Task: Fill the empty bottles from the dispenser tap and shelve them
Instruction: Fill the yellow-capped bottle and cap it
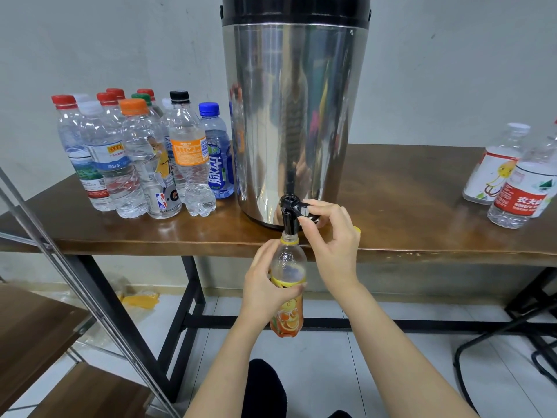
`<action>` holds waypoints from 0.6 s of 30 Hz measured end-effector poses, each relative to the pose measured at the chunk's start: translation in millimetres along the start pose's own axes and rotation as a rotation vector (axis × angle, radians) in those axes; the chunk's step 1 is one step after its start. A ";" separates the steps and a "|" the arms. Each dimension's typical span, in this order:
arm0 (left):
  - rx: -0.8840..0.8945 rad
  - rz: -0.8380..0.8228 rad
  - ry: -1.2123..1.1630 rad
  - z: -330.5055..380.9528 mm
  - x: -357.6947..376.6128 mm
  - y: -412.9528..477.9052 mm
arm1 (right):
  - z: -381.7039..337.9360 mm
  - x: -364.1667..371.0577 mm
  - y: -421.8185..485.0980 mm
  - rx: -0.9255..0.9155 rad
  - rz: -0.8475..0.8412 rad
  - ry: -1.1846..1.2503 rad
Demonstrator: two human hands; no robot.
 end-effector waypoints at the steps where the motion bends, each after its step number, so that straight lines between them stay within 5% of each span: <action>1: 0.002 -0.001 0.004 0.7 -0.2 -0.3 | 0.3 0.1 -0.2 0.003 0.000 0.004; 18: 0.009 -0.003 0.006 4.9 -0.7 -1.4 | 0.6 0.2 -0.5 -0.007 -0.003 0.007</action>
Point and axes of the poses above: each hand's wrist, its own y-axis towards the middle knuckle, its own x-axis out of the palm, z = x × y, the point moved 2 cm from there along y, towards the middle knuckle
